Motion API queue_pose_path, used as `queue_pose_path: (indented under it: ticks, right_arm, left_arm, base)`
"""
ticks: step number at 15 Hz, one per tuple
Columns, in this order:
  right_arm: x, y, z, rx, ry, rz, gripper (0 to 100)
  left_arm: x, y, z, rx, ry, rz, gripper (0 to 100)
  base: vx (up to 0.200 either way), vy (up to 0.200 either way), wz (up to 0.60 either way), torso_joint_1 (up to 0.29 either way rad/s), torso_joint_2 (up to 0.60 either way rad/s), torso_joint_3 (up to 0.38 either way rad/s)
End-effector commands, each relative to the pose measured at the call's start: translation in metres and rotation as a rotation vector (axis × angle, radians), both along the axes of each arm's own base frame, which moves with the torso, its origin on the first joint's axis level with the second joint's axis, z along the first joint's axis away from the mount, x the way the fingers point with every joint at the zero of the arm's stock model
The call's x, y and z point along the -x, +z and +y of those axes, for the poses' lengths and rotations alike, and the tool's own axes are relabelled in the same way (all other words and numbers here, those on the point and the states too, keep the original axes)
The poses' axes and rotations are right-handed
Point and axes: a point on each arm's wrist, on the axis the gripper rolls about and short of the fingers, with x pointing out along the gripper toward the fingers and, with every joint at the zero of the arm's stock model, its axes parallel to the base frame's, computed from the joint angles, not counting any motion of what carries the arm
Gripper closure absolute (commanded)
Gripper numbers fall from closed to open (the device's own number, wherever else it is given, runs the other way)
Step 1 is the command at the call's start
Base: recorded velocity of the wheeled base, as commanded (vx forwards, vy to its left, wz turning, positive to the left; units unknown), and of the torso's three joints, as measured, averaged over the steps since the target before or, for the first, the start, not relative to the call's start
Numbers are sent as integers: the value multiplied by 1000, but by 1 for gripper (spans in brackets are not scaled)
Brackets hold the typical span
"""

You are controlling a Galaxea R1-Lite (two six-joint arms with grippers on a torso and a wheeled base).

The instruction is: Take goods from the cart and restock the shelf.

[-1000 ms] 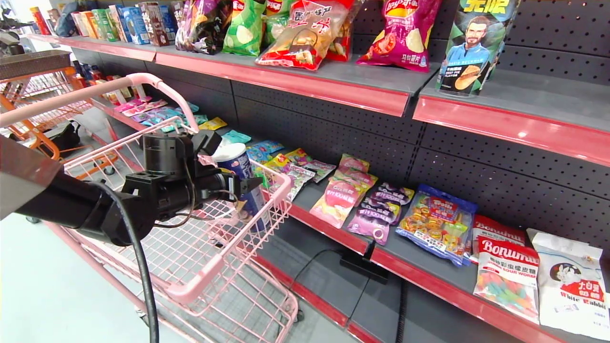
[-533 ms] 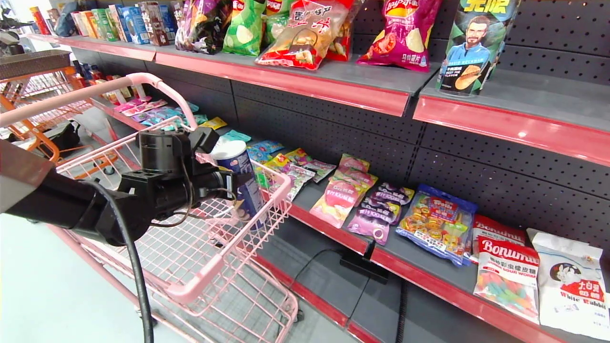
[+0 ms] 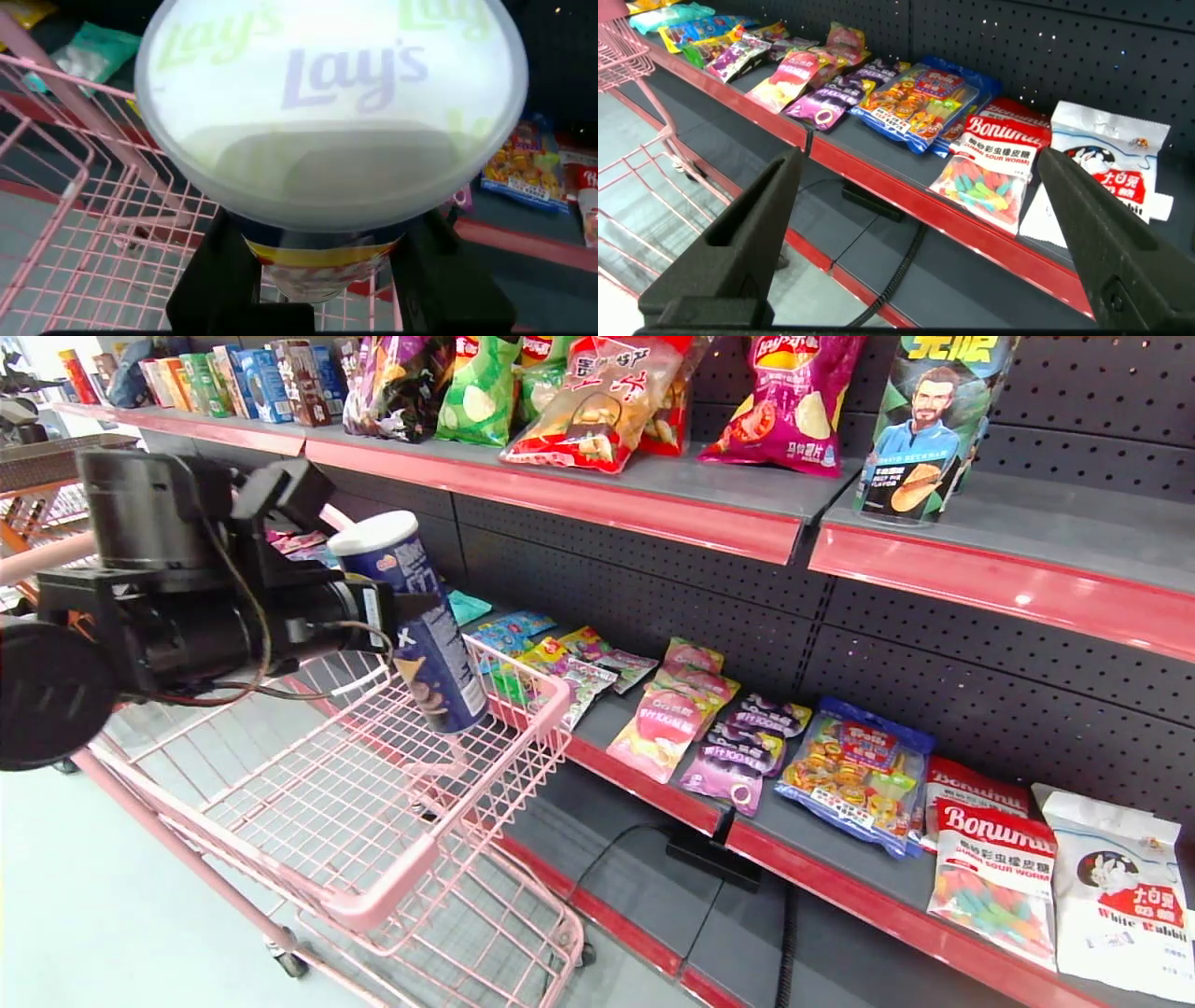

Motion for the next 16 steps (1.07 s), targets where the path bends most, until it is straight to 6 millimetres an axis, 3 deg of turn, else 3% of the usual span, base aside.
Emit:
queue_pose_path:
  ticks: [1,2,3,4,5,6,9,13,14,16]
  right_arm:
    - [0,0,0,2,1,1,0]
    - [0,0,0,2,-1,1,0]
    - [0,0,0,0,-1,1,0]
    - [0,0,0,0,-1,1,0]
    - [0,0,0,-1,-1,1,0]
    - [0,0,0,-1,-1,1,0]
    - [0,0,0,-1,-1,1,0]
    - [0,0,0,-1,-1,1,0]
    - [0,0,0,-1,-1,1,0]
    - [0,0,0,-1,-1,1,0]
  left_arm:
    - [53,57,25,31,50,-133,100]
    - [66,65,31,31,62,-139,100]
    - [93,76,42,31,88,-141,100]
    - [103,78,45,31,96,-142,100]
    - [134,86,55,34,118,-149,100]
    - [152,92,58,55,121,-167,100]
    - [186,100,62,75,123,-218,100]
    - [240,91,69,70,136,-221,100]
    - [242,90,70,70,136,-223,100]
    - [278,65,74,36,133,-224,100]
  base:
    - [0,0,0,0,0,0]
    - [0,0,0,0,0,0]
    - [0,0,0,0,0,0]
    - [0,0,0,0,0,0]
    - [0,0,0,0,0,0]
    - [0,0,0,0,0,0]
    - [0,0,0,0,0,0]
    - [0,0,0,0,0,0]
    - [0,0,0,0,0,0]
    - [0,0,0,0,0,0]
